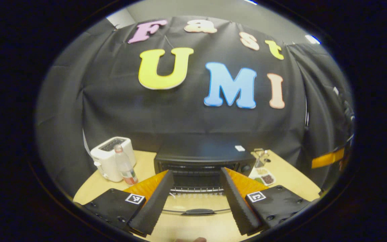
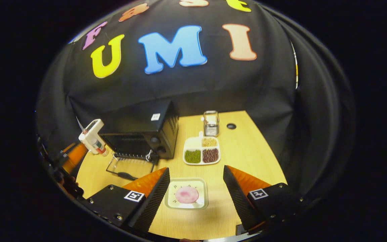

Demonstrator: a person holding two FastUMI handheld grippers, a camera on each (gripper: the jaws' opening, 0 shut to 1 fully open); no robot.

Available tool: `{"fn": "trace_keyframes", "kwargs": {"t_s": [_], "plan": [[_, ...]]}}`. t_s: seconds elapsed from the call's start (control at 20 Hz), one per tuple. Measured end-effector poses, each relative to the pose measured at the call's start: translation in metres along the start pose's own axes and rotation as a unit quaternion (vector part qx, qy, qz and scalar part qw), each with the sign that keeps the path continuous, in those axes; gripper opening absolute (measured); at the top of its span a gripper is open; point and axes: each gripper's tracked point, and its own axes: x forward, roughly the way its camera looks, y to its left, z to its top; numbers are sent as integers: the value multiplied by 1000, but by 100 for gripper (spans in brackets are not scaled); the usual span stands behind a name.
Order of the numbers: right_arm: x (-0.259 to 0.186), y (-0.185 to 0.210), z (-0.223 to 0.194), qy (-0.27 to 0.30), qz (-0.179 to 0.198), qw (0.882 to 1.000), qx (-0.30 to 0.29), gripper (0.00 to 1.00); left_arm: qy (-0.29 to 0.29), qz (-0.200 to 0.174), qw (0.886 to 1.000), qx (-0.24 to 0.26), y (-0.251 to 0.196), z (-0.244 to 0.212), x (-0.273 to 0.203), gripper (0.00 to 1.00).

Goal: Open the electric oven with the left hand, put the food in, and close the electric oven.

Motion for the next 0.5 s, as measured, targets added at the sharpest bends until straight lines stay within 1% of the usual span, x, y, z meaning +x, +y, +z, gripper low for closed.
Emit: {"fn": "trace_keyframes", "kwargs": {"t_s": [0.1, 0.15, 0.2, 0.3, 0.4, 0.5], "plan": [[19, -9, -32, 66, 9, 998, 1, 98, -37, 18, 999, 9, 14, 32, -21, 99], [28, -13, -44, 95, 13, 995, 7, 98, -51, 23, 998, 12, 16, 43, -30, 94], [37, -15, -55, 119, 19, 993, 17, 98, -60, 28, 998, 13, 21, 50, -39, 94], [56, -18, -69, 158, 26, 986, 43, 98, -72, 41, 996, 14, 30, 61, -57, 92], [74, -21, -81, 193, 28, 979, 64, 98, -76, 51, 996, 9, 37, 62, -68, 90], [86, -20, -90, 222, 40, 971, 76, 97, -73, 65, 995, 8, 48, 55, -78, 90]]}}
